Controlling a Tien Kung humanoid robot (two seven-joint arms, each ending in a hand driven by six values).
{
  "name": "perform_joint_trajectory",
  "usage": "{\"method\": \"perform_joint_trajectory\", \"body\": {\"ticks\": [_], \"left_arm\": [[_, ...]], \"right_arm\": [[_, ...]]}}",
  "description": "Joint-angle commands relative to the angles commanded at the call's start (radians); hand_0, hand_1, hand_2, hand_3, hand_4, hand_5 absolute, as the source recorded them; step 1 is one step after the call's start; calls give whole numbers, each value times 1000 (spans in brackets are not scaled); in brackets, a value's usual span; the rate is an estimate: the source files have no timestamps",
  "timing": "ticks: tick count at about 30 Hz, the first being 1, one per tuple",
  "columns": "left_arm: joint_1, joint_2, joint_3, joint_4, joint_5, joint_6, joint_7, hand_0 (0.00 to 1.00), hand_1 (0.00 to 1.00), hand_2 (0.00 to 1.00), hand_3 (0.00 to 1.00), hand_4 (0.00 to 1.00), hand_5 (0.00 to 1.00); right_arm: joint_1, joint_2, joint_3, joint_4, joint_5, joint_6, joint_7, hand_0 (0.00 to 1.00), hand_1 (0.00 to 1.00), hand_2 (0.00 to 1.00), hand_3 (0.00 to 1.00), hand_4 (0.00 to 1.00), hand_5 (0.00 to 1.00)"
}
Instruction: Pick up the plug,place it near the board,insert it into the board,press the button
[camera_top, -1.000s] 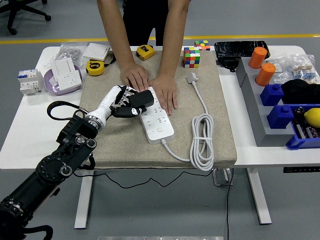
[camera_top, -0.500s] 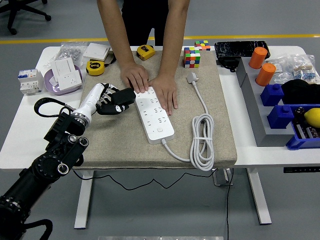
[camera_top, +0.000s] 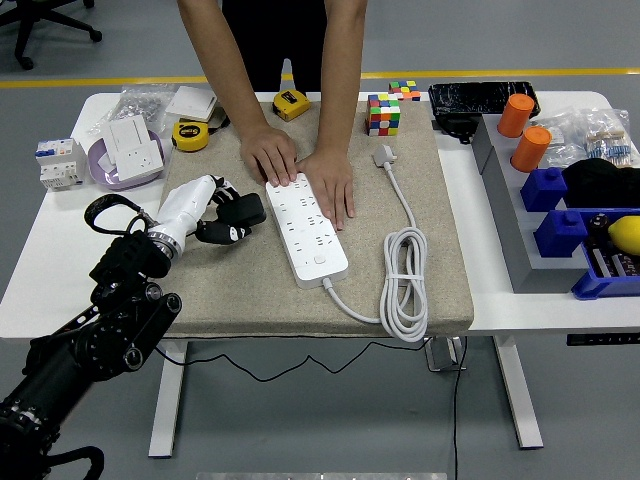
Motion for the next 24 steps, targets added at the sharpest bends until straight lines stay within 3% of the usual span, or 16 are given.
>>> {"method": "perform_joint_trajectory", "body": {"ticks": [3, 4, 9, 10, 15, 16, 21, 22, 24], "left_arm": [[2, 0, 1, 1, 14, -16, 8, 825, 813, 662, 567, 730, 176], [3, 0, 1, 1, 16, -20, 9, 971, 980, 843, 612, 827, 206], [4, 2, 2, 0, 33, -46, 24, 971, 980, 843, 612, 827, 206], [3, 3, 1, 0, 36, -52, 26, 998, 998, 944, 695, 946, 242], [1, 5, -6, -2, 45, -59, 30, 998, 998, 944, 695, 946, 242], [0, 5, -9, -4, 46, -59, 30, 998, 998, 998, 895, 998, 341], [6, 7, -30, -23, 19, -74, 18, 998, 998, 998, 895, 998, 341], [9, 8, -37, -33, 4, -78, 12, 998, 998, 998, 998, 998, 852], [18, 8, -52, -57, -32, -79, 2, 998, 998, 998, 998, 998, 852]], "right_arm": [[-1, 1, 0, 0, 0, 0, 0, 803, 717, 692, 606, 889, 577], [-1, 1, 0, 0, 0, 0, 0, 803, 716, 692, 604, 889, 572], [-2, 0, 0, 0, -1, 0, 0, 803, 716, 692, 604, 889, 572], [-1, 0, 0, 0, -1, 0, 0, 803, 716, 692, 605, 890, 572], [2, 0, 3, 0, -2, 0, 0, 803, 716, 692, 605, 890, 572], [2, 0, 4, 0, -3, 0, 0, 803, 716, 692, 605, 890, 572], [3, 0, 9, 0, -5, 0, 0, 803, 716, 692, 605, 890, 572], [3, 0, 9, 0, -6, 0, 0, 803, 716, 692, 605, 890, 572], [4, 1, 11, 0, -6, 0, 0, 803, 716, 692, 605, 890, 572]]}}
